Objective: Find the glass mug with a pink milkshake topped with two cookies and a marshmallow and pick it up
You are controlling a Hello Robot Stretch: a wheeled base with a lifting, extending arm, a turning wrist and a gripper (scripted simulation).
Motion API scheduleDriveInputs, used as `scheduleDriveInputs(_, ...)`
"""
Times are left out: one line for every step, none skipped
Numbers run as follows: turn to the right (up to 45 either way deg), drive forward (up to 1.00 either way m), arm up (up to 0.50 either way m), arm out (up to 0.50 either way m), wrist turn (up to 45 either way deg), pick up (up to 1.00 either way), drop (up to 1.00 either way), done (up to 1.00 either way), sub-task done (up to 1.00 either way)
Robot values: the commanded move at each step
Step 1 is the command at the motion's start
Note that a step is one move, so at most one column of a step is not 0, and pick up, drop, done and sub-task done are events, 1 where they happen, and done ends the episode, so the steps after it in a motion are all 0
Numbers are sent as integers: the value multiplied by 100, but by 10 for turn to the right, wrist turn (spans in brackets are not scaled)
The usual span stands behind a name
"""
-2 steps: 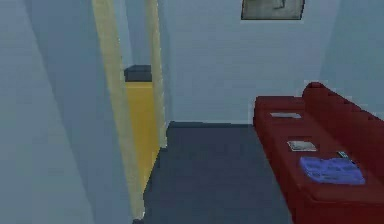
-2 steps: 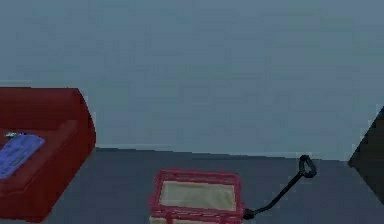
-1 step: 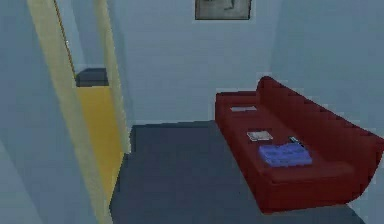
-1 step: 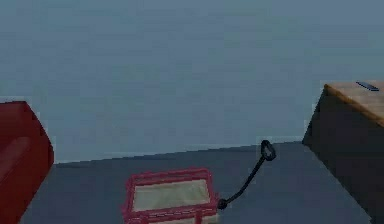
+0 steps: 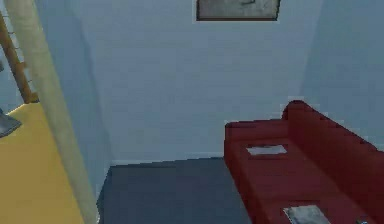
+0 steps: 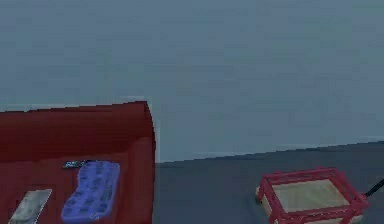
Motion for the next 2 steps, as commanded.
scheduleDriveInputs(-360,0,0,0,0,0,0,0,0)
scheduleDriveInputs(0,50,0,0,0,0,0,0,0)
